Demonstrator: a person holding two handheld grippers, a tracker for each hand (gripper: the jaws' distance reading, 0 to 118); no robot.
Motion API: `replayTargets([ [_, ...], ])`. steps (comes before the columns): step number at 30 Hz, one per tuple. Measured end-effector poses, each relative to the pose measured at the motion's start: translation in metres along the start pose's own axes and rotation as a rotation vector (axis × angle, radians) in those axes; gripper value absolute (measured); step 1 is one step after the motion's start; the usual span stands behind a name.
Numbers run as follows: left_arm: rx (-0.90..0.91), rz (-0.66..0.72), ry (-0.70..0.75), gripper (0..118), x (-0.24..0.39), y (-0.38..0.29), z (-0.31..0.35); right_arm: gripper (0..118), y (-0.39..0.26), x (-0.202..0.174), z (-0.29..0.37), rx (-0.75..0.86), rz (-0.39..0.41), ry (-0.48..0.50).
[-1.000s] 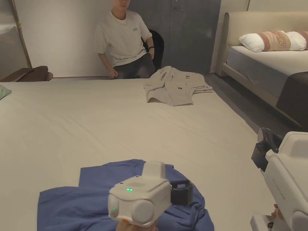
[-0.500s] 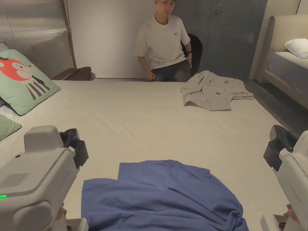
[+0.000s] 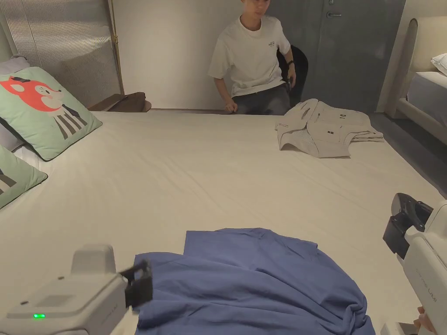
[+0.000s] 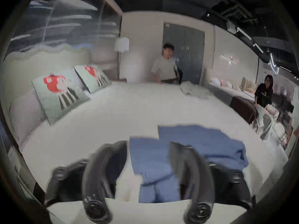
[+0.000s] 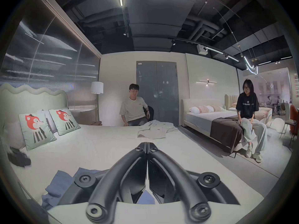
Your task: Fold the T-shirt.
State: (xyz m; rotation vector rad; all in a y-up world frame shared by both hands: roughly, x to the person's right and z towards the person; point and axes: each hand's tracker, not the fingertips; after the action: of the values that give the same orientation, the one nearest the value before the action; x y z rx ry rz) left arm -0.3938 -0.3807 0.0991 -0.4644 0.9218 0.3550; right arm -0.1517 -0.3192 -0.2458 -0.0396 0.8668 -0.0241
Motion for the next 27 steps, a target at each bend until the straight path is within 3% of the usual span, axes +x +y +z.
replayTargets([
  [3, -0.148, -0.01, 0.007, 95, 0.004, -0.039, -0.017, 0, -0.008, 0.002, -0.001, -0.022, 0.006, -0.002],
  [10, -0.299, -0.003, 0.0, 92, 0.011, -0.094, -0.043, 0, -0.029, 0.008, -0.002, -0.081, 0.02, -0.005],
  [11, -0.307, -0.006, 0.007, 86, 0.016, -0.092, -0.037, 0, -0.032, 0.009, -0.003, -0.09, 0.021, -0.007],
  [14, -0.31, -0.019, 0.037, 29, 0.022, -0.094, -0.038, 0, -0.041, 0.01, -0.005, -0.126, 0.028, -0.01],
  [15, -0.312, -0.031, 0.057, 25, 0.016, -0.099, -0.046, 0, -0.044, 0.011, -0.006, -0.14, 0.031, -0.01],
  [16, -0.307, -0.036, 0.051, 21, 0.016, -0.099, -0.045, 5, -0.044, 0.006, -0.002, -0.158, 0.036, -0.018],
  [17, -0.308, -0.04, 0.044, 12, 0.015, -0.098, -0.044, 21, -0.048, 0.006, -0.004, -0.193, 0.045, -0.033],
  [18, -0.306, -0.034, 0.036, 6, 0.015, -0.097, -0.043, 59, -0.053, 0.007, -0.007, -0.239, 0.05, -0.036],
  [19, -0.303, -0.022, 0.025, 6, 0.016, -0.095, -0.041, 85, -0.063, 0.008, -0.011, -0.271, 0.038, -0.028],
  [20, -0.304, -0.023, 0.028, 5, 0.017, -0.094, -0.039, 101, -0.076, 0.01, -0.016, -0.326, 0.035, -0.02],
  [27, -0.281, -0.008, 0.011, 4, 0.015, -0.091, -0.029, 103, -0.149, 0.022, -0.037, -0.674, 0.092, 0.003],
])
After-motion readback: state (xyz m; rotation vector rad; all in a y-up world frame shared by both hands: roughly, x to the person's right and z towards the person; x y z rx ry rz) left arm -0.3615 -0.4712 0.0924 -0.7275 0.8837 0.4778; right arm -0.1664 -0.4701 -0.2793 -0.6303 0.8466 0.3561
